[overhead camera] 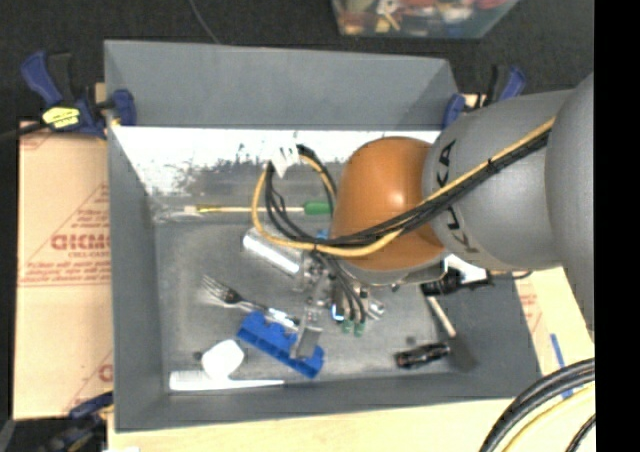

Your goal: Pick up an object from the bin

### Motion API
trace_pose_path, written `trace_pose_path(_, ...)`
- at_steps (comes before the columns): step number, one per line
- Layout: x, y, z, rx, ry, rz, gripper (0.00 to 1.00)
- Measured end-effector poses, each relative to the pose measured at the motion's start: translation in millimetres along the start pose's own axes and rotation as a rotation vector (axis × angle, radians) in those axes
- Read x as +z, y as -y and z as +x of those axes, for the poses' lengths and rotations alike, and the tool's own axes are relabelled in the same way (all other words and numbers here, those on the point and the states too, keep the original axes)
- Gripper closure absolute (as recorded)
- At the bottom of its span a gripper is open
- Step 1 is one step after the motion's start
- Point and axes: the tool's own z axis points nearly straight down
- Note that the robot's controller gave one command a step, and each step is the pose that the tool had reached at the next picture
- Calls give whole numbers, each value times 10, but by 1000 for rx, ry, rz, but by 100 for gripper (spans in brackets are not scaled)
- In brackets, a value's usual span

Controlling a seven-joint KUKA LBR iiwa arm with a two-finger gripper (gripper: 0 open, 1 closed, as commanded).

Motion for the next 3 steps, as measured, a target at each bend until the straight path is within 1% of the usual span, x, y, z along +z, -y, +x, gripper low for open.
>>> trace_pose_path(1,298,-106,-10,-80,5,-3,0)
trace_pose_path(2,183,-60,209,17,0,-2,0)
trace_pose_path(3,861,-23,143,-45,12,-6,0)
